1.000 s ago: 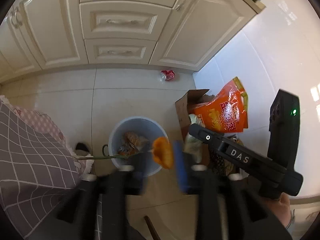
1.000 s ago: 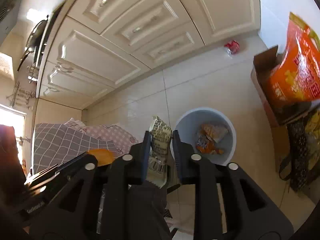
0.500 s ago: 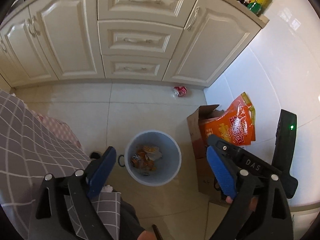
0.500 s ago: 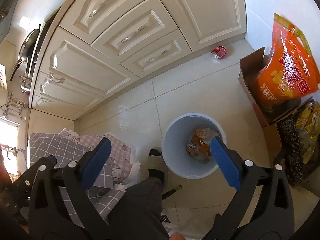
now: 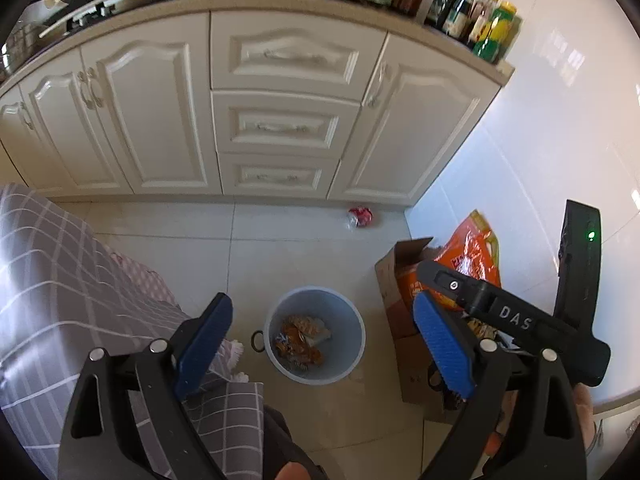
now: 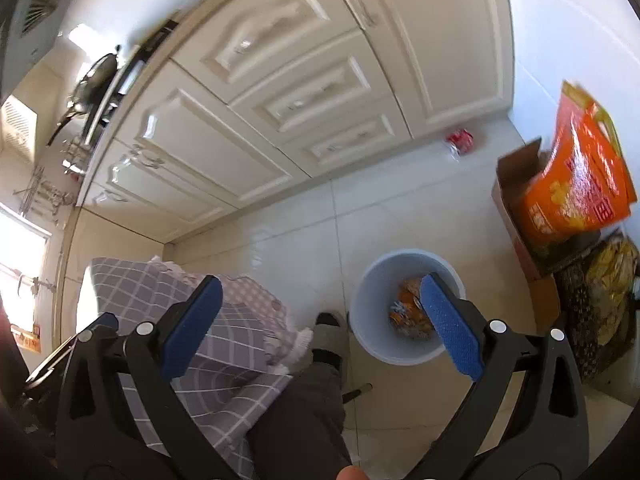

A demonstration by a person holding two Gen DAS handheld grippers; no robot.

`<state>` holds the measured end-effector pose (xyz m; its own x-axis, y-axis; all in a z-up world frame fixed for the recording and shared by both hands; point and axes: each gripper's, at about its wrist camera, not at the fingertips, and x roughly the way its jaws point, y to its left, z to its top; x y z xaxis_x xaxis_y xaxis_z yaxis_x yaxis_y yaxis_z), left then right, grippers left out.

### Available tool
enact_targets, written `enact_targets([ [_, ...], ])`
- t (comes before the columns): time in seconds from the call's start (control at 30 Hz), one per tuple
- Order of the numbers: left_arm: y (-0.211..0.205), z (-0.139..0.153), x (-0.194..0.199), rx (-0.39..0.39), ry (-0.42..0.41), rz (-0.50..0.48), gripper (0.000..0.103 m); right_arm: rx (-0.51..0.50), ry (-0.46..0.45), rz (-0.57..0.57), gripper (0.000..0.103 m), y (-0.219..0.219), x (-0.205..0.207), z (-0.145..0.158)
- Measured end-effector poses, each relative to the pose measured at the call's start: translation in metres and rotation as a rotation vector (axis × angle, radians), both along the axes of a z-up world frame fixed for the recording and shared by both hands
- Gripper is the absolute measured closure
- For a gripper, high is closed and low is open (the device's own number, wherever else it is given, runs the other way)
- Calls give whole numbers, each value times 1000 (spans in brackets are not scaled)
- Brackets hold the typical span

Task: Collect trash
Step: 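Move both tools back over the table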

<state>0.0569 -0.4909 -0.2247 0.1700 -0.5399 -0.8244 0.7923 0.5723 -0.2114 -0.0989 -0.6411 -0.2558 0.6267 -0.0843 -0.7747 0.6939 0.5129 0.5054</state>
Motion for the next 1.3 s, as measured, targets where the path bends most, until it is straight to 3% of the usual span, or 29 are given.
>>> enact_targets([
  [0.53, 111, 86, 6, -136, -166, 77, 13, -150, -144, 170, 6, 89, 50, 107],
  [0.8, 192, 126, 11, -207, -267, 177, 13, -207, -213, 304, 6, 151, 85, 150],
  [1.3, 357, 142, 46, -214, -366, 452, 13, -260, -280, 617, 6, 283, 160, 186],
])
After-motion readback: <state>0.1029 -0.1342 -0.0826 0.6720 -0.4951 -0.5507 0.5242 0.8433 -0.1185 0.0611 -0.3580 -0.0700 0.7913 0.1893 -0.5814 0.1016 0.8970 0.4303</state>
